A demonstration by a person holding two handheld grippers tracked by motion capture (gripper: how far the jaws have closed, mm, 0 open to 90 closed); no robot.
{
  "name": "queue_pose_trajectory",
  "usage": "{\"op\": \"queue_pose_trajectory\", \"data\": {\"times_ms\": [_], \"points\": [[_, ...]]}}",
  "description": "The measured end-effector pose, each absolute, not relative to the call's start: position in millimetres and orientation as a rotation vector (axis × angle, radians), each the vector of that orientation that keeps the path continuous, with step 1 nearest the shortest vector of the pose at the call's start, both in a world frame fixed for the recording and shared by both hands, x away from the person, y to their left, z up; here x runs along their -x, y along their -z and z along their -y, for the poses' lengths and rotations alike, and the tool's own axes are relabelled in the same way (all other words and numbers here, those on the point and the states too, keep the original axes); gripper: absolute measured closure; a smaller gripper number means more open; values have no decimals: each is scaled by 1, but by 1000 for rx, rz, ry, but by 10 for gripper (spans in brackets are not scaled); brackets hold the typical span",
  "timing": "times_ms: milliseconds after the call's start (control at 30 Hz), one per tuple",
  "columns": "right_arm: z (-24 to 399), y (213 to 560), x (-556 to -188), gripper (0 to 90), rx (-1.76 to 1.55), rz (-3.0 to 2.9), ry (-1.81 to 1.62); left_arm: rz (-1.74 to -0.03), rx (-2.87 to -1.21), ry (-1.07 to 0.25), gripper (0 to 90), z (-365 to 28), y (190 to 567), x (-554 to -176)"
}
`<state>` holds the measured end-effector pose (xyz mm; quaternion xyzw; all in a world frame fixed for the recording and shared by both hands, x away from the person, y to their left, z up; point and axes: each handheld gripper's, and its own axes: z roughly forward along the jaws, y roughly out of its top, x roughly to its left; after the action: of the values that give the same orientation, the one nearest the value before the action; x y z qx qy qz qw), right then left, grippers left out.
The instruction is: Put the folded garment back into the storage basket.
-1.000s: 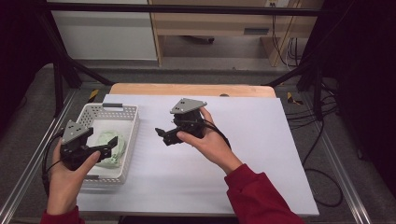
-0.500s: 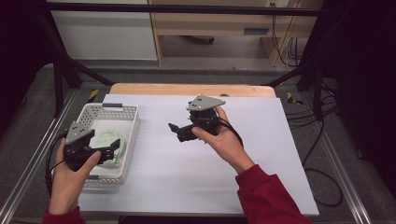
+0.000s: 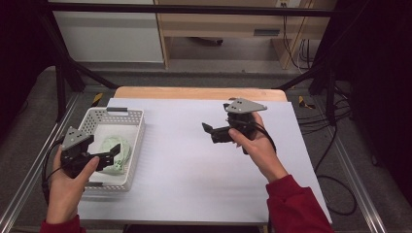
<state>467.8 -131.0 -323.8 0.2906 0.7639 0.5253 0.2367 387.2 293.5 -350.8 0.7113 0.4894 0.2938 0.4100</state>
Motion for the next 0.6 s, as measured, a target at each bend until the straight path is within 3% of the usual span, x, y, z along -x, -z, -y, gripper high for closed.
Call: {"op": "queue_pose_trajectory", "data": {"times_ms": [600], "points": [[188,336,-466,66,-921,-2014,-1418,-1228,-1814,-740,68,-290,354,-387]]}}
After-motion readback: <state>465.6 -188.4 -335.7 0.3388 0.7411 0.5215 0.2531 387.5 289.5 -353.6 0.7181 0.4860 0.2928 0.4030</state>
